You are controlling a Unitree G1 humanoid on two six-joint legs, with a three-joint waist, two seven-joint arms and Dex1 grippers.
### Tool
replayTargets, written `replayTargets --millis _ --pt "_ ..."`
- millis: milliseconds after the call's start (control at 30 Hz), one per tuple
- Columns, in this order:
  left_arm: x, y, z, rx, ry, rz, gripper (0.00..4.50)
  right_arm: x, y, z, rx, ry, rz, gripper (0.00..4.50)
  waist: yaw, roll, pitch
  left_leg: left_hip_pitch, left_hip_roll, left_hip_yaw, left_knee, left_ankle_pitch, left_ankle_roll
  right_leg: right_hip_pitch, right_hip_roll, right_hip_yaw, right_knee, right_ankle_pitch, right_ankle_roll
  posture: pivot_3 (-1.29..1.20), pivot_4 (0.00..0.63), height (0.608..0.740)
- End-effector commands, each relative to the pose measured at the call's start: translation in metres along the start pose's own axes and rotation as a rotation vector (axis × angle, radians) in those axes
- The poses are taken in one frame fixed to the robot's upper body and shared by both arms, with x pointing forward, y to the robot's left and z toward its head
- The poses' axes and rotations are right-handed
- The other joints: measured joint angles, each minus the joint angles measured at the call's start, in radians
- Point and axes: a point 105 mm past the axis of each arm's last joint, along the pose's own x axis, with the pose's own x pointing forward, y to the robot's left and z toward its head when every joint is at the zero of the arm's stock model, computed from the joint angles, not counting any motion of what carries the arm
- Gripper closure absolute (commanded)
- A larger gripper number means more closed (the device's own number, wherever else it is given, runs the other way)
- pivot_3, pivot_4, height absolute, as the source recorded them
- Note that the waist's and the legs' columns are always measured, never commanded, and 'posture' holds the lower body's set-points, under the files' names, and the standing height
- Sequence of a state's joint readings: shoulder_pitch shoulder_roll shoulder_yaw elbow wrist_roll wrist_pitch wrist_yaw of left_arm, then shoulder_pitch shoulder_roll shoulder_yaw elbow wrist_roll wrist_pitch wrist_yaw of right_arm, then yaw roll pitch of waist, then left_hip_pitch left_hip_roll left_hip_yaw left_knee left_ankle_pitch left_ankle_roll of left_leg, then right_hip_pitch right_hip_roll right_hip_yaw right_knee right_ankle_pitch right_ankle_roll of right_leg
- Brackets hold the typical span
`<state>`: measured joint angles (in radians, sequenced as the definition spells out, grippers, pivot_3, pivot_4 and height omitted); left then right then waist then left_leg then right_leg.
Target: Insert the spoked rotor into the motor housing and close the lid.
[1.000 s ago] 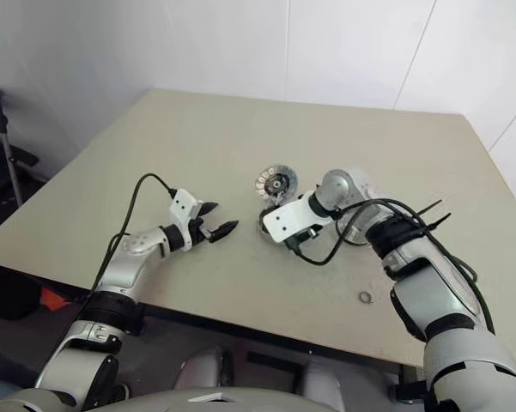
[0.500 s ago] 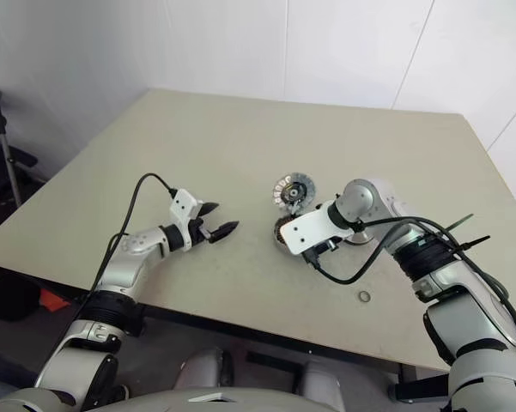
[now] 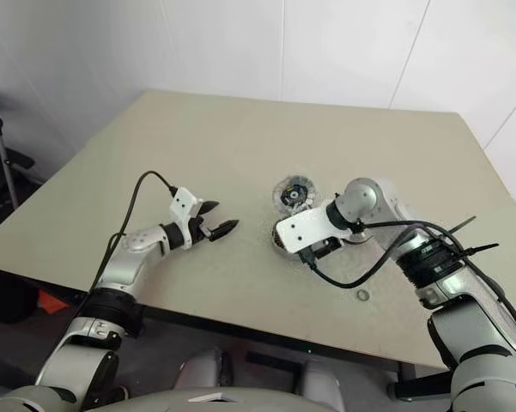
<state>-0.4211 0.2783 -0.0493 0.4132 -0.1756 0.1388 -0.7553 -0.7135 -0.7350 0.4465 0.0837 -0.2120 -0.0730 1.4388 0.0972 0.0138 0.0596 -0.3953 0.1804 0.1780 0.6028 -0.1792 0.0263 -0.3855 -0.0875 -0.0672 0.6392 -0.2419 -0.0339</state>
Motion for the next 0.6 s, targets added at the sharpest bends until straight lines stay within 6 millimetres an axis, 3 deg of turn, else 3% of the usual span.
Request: replayTargets --millis 33,133,300,433,600 --pt "0.001 0.002 0.013 0.025 -0.037 -0.006 0.00 -0.029 -0.019 0.019 -0.028 -0.048 -0.099 0.97 0.000 0.000 0.000 0.000 0.000 0.000 0.000 0.000 0.000 0.000 0.000 0.000 0.000 0.000 0.000 0.00 0.000 0.740" --pt "0.002 0.002 0.012 0.016 -0.036 -0.011 0.00 -0.038 -0.022 0.023 0.030 -0.082 -0.133 0.97 0.001 0.000 0.000 0.000 0.000 0.000 0.000 0.000 0.000 0.000 0.000 0.000 0.000 0.000 0.000 0.00 0.000 0.740" --pt "0.004 0.001 0.025 -0.025 -0.085 -0.033 0.00 -0.041 -0.001 -0.009 0.354 -0.142 -0.167 0.97 0.011 -0.001 0.000 0.001 0.000 0.000 0.000 0.000 0.000 0.002 0.000 0.000 -0.001 0.000 0.000 0.00 0.000 0.740" --pt "-0.001 -0.009 0.049 -0.145 -0.194 -0.113 0.00 -0.057 0.028 -0.035 0.534 -0.194 -0.226 0.97 0.025 -0.001 0.000 0.001 -0.001 0.000 0.000 0.000 0.000 0.002 -0.001 0.000 -0.002 0.000 0.000 0.00 0.000 0.740" --pt "-0.006 -0.019 0.054 -0.191 -0.188 -0.197 0.00 -0.073 0.070 -0.051 0.692 -0.176 -0.169 0.97 0.030 0.000 0.000 0.003 -0.001 0.001 -0.003 0.000 0.000 0.002 0.000 0.000 -0.002 0.000 0.000 0.00 0.000 0.740"
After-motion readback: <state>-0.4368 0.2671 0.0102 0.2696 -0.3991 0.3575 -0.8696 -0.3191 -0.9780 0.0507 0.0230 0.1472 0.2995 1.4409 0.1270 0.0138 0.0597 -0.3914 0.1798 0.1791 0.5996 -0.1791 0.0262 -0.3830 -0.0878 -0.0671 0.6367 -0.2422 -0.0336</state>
